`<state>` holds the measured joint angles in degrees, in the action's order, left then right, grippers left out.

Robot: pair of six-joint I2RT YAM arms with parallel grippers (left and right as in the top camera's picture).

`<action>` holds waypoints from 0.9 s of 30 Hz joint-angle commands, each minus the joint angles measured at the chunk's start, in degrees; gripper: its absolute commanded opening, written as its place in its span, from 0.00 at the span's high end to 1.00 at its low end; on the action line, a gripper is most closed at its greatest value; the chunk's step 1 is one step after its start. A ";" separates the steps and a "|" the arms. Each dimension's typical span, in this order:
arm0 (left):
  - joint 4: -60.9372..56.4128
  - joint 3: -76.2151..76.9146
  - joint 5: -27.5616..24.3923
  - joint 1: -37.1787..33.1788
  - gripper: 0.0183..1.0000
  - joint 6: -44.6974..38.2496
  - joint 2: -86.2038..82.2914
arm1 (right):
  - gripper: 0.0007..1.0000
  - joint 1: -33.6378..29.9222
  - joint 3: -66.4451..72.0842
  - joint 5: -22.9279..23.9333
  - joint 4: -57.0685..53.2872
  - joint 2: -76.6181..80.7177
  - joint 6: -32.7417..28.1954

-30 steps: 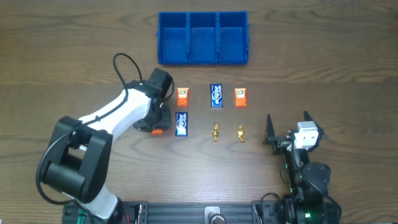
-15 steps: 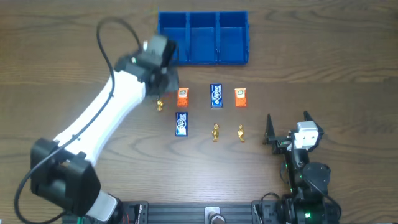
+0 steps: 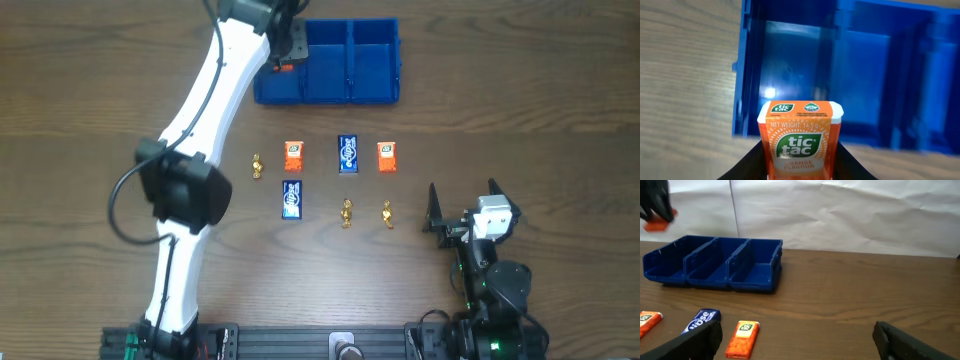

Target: Sort Candies Into Trays

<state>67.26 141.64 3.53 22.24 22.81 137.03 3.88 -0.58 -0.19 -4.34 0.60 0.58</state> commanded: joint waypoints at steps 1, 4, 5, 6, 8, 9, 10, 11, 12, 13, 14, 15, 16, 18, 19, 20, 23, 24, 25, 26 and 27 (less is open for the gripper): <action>0.57 6.43 -0.76 -2.40 0.69 -2.82 4.13 | 0.00 -0.11 0.15 0.50 -0.33 -0.44 -0.66; 0.15 6.43 -1.14 -2.71 0.69 -4.46 4.63 | 0.00 -0.11 0.13 0.52 -0.33 -0.44 -0.66; 0.20 6.43 -1.49 -2.71 0.69 -5.29 4.72 | 0.00 -0.11 0.13 0.50 -0.33 -0.44 -0.66; 0.17 6.43 -1.64 -2.71 0.68 -5.81 4.74 | 0.00 -0.11 0.13 0.52 -0.33 -0.44 -0.66; 0.17 6.43 -1.49 -2.71 0.68 -6.14 4.74 | 0.00 -0.11 0.13 0.52 -0.33 -0.44 -0.68; 0.20 6.43 -1.46 -2.71 0.68 -6.14 4.74 | 0.00 -0.11 0.15 0.52 -0.33 -0.44 -0.68; 0.17 6.43 -1.49 -2.71 0.68 -6.14 4.74 | 0.00 -0.11 0.13 0.52 -0.33 -0.44 -0.66; 0.15 6.43 -1.49 -2.73 0.67 -6.16 4.74 | 0.00 -0.11 0.13 0.50 -0.33 -0.44 -0.66; 0.15 6.40 -1.49 -2.73 0.67 -6.29 4.74 | 0.00 -0.11 0.13 0.52 -0.33 -0.44 -0.66; 0.15 6.40 -1.53 -2.71 0.67 -6.58 4.85 | 0.00 -0.11 0.13 0.50 -0.33 -0.44 -0.66; 0.15 6.40 -1.46 -2.71 0.67 -6.60 4.85 | 0.00 -0.11 0.13 0.50 -0.33 -0.44 -0.68; 0.15 6.38 -1.46 -2.71 0.66 -6.60 4.85 | 0.00 -0.11 0.13 0.52 -0.33 -0.44 -0.66; 0.15 6.38 -1.49 -2.71 0.66 -6.62 4.85 | 0.00 -0.11 0.15 0.50 -0.33 -0.44 -0.66; 0.17 6.38 -1.49 -2.73 0.56 -6.75 4.85 | 0.00 -0.11 0.13 0.50 -0.33 -0.44 -0.68; 0.15 6.38 -1.49 -2.73 0.48 -6.82 4.85 | 0.00 -0.11 0.13 0.52 -0.33 -0.44 -0.68; 0.15 6.38 -1.49 -2.73 0.39 -6.82 4.85 | 0.00 -0.11 0.13 0.52 -0.33 -0.44 -0.66; 0.09 6.38 -1.46 -2.67 0.20 -6.78 4.50 | 0.00 -0.11 0.13 0.50 -0.33 -0.44 -0.66; 0.07 6.29 -1.46 -2.49 0.19 -6.75 4.11 | 0.00 -0.11 0.13 0.50 -0.33 -0.44 -0.66; -0.20 5.84 -1.49 -2.25 0.18 -6.49 3.45 | 0.00 -0.11 0.13 0.50 -0.33 -0.44 -0.66; -0.59 4.96 -1.49 -1.92 0.18 -6.49 2.34 | 0.00 -0.11 0.13 0.52 -0.33 -0.44 -0.66; -1.27 3.28 -1.49 -1.44 0.18 -6.49 0.66 | 0.00 -0.11 0.13 0.52 -0.33 -0.44 -0.66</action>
<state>66.98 146.56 1.85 19.77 16.47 141.84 3.88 -0.58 -0.19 -4.34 0.60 0.58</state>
